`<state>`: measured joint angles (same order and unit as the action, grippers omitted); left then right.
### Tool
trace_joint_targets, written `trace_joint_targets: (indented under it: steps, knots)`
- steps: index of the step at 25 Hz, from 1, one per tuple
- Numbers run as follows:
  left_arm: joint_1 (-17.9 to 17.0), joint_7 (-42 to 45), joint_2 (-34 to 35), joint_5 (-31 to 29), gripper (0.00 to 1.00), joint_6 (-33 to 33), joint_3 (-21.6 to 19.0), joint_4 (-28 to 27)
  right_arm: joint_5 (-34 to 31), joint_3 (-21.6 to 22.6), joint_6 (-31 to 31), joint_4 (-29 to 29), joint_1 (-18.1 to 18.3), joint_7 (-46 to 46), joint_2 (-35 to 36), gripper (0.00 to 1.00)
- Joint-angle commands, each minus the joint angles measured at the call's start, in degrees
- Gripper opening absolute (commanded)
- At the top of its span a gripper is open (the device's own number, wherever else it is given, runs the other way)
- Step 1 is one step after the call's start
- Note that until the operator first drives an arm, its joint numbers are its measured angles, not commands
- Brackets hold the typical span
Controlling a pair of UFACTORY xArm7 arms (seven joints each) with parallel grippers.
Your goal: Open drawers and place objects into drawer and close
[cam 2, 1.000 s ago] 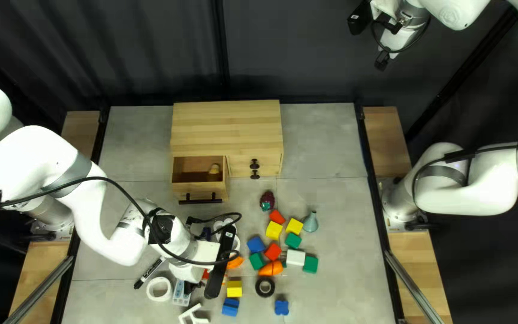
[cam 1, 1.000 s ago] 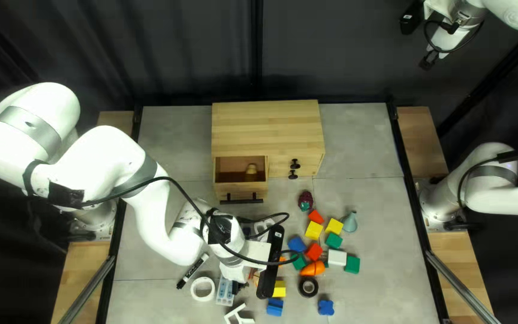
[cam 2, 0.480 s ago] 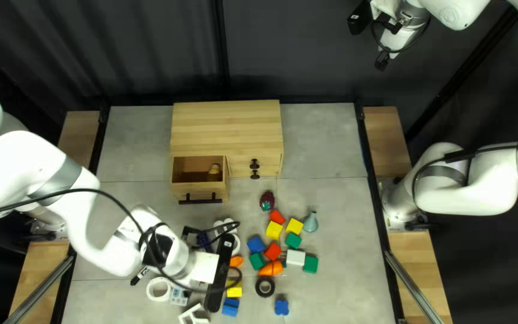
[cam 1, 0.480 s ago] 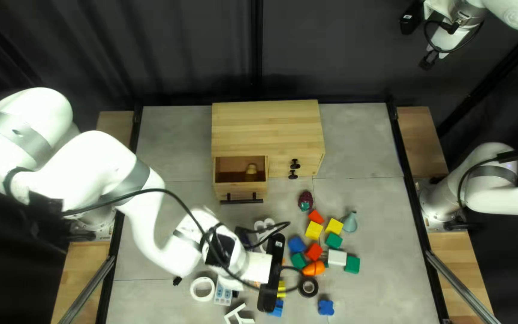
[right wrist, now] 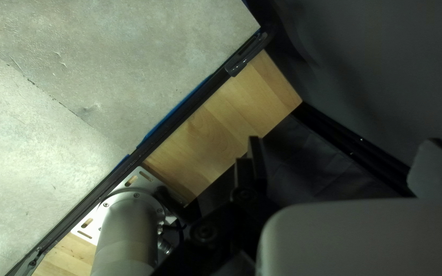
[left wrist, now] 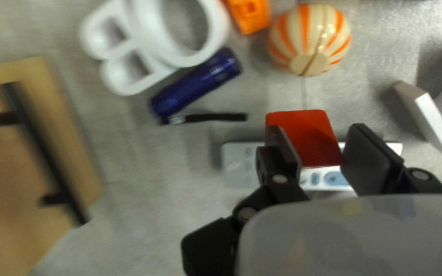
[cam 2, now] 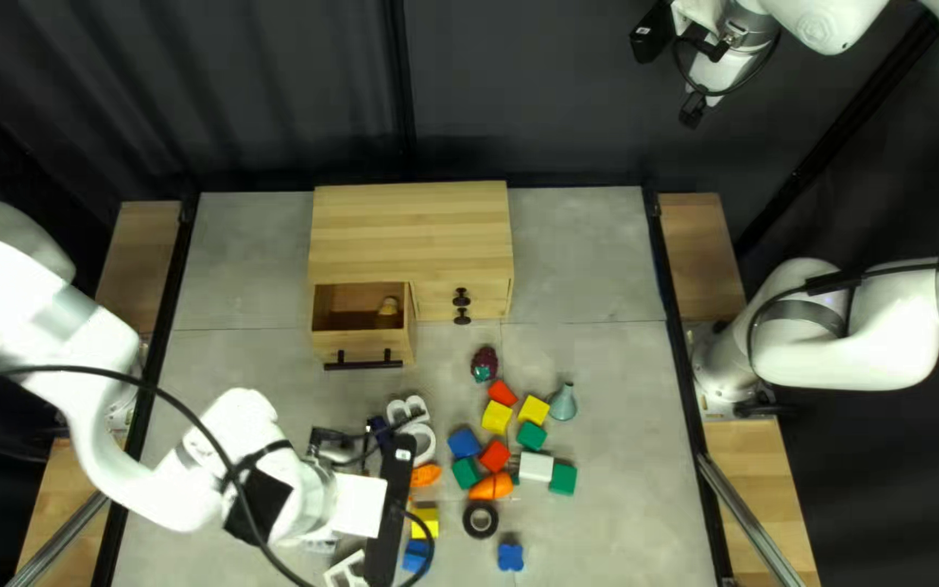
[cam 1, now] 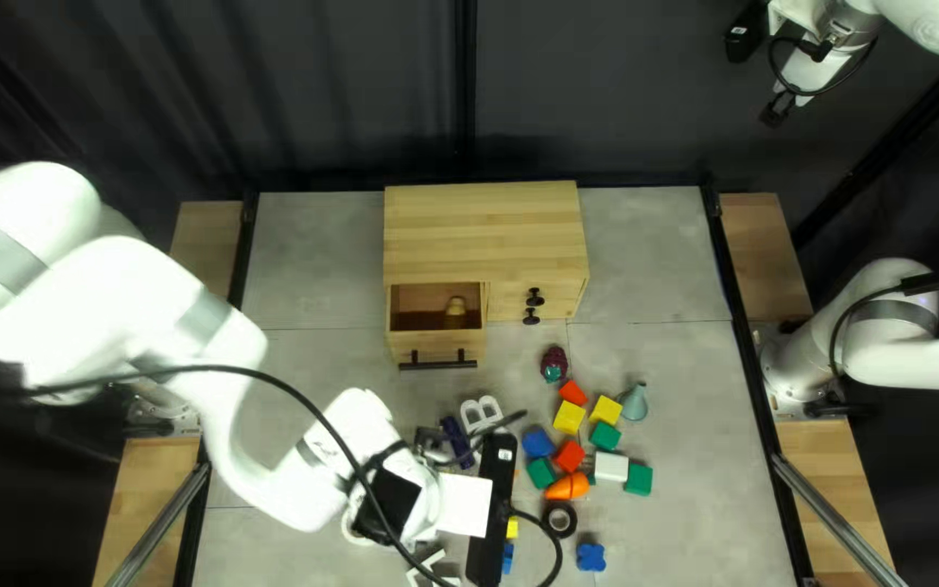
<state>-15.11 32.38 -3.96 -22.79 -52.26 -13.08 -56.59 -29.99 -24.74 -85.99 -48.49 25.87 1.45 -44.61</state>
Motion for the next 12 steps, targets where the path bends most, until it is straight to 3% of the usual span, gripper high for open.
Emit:
trace_joint_targets:
  steps: [1,12]
  knots:
    - [1.4,-1.5,4.3,-1.3,0.00,-1.7,1.5,1.1,0.0,0.0,0.0,0.0,0.0,0.0,0.0,1.00]
    - [6.2,-16.4,8.6,8.0,0.00,-6.5,7.8,-4.1,0.0,0.0,0.0,0.0,0.0,0.0,0.0,1.00]
